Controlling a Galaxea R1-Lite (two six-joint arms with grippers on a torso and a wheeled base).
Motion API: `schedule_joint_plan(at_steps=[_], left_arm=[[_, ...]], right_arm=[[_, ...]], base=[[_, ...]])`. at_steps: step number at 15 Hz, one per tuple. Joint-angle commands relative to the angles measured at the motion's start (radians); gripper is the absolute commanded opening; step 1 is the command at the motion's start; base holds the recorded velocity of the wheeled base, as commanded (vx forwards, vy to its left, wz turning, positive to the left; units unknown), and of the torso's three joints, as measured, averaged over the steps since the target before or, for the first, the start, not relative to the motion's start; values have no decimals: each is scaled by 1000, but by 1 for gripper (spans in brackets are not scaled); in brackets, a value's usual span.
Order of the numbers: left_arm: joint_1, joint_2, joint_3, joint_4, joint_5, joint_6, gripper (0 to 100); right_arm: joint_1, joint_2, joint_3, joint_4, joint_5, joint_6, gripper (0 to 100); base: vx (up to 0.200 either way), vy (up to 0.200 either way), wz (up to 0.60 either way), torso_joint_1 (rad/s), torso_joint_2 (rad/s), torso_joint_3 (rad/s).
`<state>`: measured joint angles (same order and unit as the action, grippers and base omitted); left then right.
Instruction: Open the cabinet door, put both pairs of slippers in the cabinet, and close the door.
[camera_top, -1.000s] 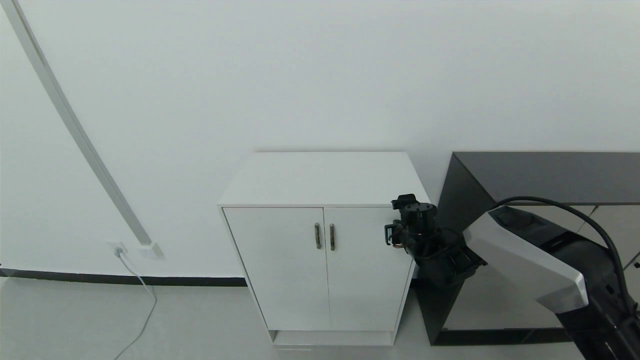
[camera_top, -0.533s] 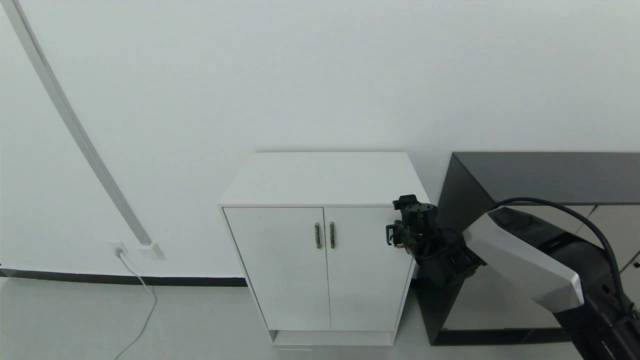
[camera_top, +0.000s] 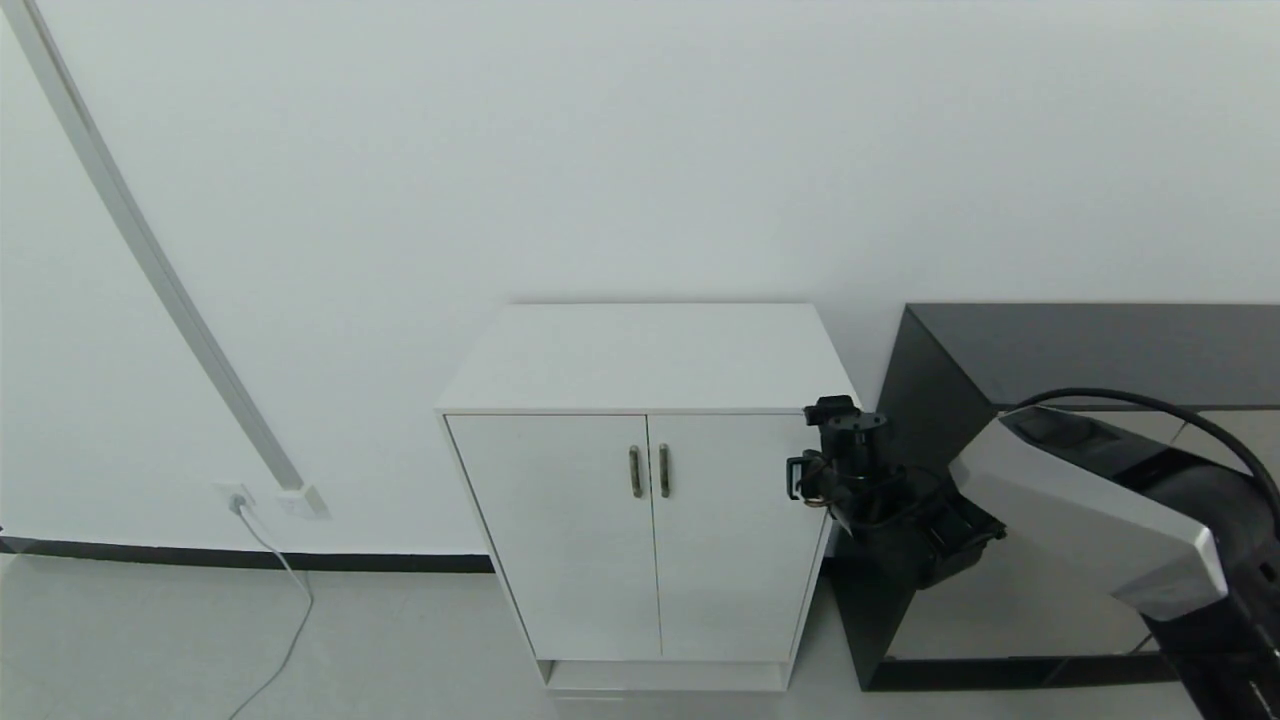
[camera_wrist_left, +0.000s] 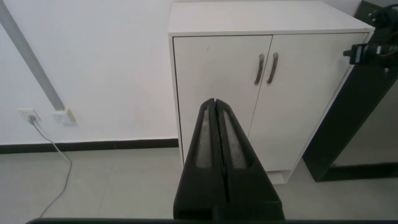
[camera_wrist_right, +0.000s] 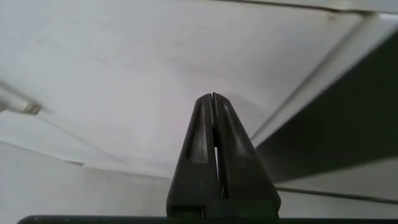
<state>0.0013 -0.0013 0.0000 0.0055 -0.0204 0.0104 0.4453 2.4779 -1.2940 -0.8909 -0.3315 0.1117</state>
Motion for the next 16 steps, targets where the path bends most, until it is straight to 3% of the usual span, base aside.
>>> schedule_joint_plan(at_steps=[1, 5, 16], left_arm=[[0, 1, 0, 1, 0, 0, 0], [0, 1, 0, 1, 0, -1, 0], [0, 1, 0, 1, 0, -1, 0]], right_arm=[[33, -192, 216, -72, -1, 17, 0], [13, -448, 489, -92, -6, 13, 0], [-246, -1163, 1061, -39, 3, -110, 0]], base=[[0, 0, 0, 0, 0, 0], [0, 0, 0, 0, 0, 0], [0, 0, 0, 0, 0, 0]])
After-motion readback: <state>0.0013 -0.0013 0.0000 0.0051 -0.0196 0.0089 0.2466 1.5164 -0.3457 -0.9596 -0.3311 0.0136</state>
